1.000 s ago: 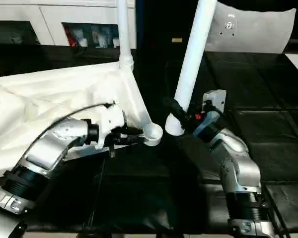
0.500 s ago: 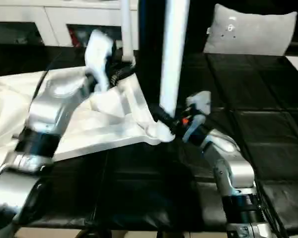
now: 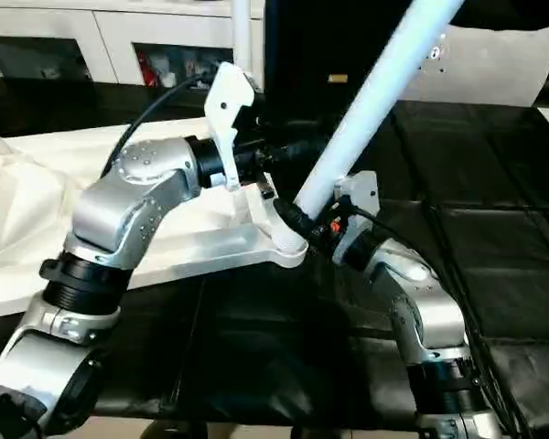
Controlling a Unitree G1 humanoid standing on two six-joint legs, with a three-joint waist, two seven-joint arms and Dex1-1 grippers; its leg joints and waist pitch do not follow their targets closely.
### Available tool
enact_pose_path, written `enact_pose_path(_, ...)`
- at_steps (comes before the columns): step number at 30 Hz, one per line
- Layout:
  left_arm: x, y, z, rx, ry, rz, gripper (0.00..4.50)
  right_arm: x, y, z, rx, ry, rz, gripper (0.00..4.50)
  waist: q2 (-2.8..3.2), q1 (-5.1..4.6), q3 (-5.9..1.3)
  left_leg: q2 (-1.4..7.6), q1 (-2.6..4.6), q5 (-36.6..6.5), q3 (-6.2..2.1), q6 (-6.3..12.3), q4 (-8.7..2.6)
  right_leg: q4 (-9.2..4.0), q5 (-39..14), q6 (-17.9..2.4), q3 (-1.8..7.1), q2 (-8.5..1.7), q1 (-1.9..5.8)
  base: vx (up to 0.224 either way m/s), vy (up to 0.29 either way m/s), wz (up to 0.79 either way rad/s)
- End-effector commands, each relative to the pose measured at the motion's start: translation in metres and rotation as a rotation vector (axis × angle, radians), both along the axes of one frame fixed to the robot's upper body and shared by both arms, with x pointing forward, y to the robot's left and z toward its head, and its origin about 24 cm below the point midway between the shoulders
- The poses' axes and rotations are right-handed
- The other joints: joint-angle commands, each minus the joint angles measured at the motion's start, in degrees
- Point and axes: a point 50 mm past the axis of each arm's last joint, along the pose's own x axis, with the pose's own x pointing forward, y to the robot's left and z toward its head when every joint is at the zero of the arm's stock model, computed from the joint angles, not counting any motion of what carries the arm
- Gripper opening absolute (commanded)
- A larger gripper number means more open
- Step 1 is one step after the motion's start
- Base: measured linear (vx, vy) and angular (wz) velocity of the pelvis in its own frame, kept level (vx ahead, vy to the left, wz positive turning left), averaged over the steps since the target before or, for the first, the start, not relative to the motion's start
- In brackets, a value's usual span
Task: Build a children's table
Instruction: Insert table leg to table base
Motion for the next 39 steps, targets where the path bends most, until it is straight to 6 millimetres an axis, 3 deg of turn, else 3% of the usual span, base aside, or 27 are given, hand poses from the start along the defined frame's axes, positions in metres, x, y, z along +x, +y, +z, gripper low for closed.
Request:
enact_pose_path(1,0.006,0.016,-0.013,0.05,0.035,0.047,1.74,0.003,-0.01,0.006,-0.002,-0.02,-0.044,1.88,-0.32,-0.02,-4.43,2.44,0.79,-6.01,-0.85,3.94,-3.59,-3.76,-6.23,-12.93,2.08,-3.33,3.58,0.0,0.0,0.0)
enact_pose_path(6,0.005,0.042,-0.037,0.154,0.113,0.08,2.17,0.004,-0.018,0.007,-0.013,-0.017,-0.07,1.88,0.09,-0.07,-4.77,2.53,1.04,-3.65,-0.71,4.43,-3.37,-3.13,-1.68,-14.06,2.08,-3.18,3.45,0.0,0.0,0.0)
enact_pose_path(8,0.003,0.047,-0.046,0.183,0.148,0.071,2.21,0.004,-0.019,0.008,-0.016,-0.014,-0.07,1.88,-0.19,-0.09,-4.83,2.56,1.06,-3.64,-0.65,4.58,-3.35,-3.1,-1.22,-14.38,2.05,-3.18,3.51,0.0,0.0,0.0)
enact_pose_path(9,0.002,0.049,-0.053,0.209,0.172,0.065,2.41,0.005,-0.02,0.008,-0.016,-0.012,-0.07,1.88,0.01,0.13,-4.73,2.64,1.11,-4.0,-0.64,4.65,-3.41,-3.1,-1.89,-14.64,2.1,-3.34,3.39,0.0,0.0,0.0)
enact_pose_path(11,-0.001,0.051,-0.061,0.236,0.199,0.052,2.49,0.005,-0.02,0.008,-0.017,-0.011,-0.07,1.88,0.05,0.19,-4.7,2.7,1.14,-4.53,-0.67,4.32,-3.46,-3.12,-2.56,-14.59,2.11,-3.4,3.4,0.0,0.0,0.0)
enact_pose_path(12,-0.004,0.051,-0.068,0.256,0.227,0.031,2.49,0.005,-0.02,0.009,-0.016,-0.008,-0.069,1.88,-0.28,0.15,-4.78,2.64,1.1,-4.74,-0.63,4.16,-3.48,-3.14,-3.18,-14.44,2.13,-3.44,3.52,0.0,0.0,0.0)
enact_pose_path(17,-0.014,0.047,-0.093,0.292,0.328,-0.024,2.58,0.006,-0.018,0.01,-0.014,-0.005,-0.061,1.88,-0.21,0.14,-4.77,2.59,1.09,-5.39,-0.58,3.42,-3.54,-3.38,-5.4,-13.74,2.25,-3.52,3.48,0.0,0.0,0.0)
enact_pose_path(22,-0.015,0.051,-0.119,0.386,0.343,-0.02,2.58,0.005,-0.016,0.01,-0.015,-0.004,-0.052,1.88,-0.16,0.09,-4.84,2.52,1.15,-6.1,-0.62,3.17,-3.55,-3.64,-6.34,-12.9,2.23,-3.43,3.49,0.0,0.0,0.0)
enact_pose_path(24,-0.014,0.053,-0.124,0.41,0.338,-0.008,2.28,0.004,-0.015,0.01,-0.015,-0.004,-0.051,1.88,-0.11,0.1,-4.95,2.52,1.13,-5.85,-0.67,3.02,-3.52,-3.52,-5.73,-12.5,2.26,-3.45,3.57,0.0,0.0,0.0)
enact_pose_path(27,-0.012,0.058,-0.133,0.468,0.335,0.016,2.21,0.004,-0.016,0.008,-0.022,0.001,-0.048,1.88,-0.08,0.15,-5.09,2.56,1.16,-4.75,-0.69,3.41,-3.44,-3.19,-3.05,-13.27,2.21,-3.47,3.57,0.0,0.0,0.0)
enact_pose_path(30,-0.011,0.059,-0.136,0.482,0.336,0.023,1.8,0.003,-0.016,0.008,-0.025,0.002,-0.047,1.88,-0.03,0.21,-5.08,2.58,1.12,-4.45,-0.71,3.59,-3.4,-3.15,-2.39,-13.68,2.21,-3.55,3.61,0.0,0.0,0.0)
enact_pose_path(39,-0.008,0.062,-0.139,0.505,0.338,0.003,1.75,0.003,-0.011,0.01,-0.034,0.012,-0.019,1.88,0.12,0.19,-4.79,2.62,1.24,-6.58,-0.74,2.7,-3.56,-3.37,-4.73,-13.94,2.23,-3.62,3.55,0.0,0.0,0.0)
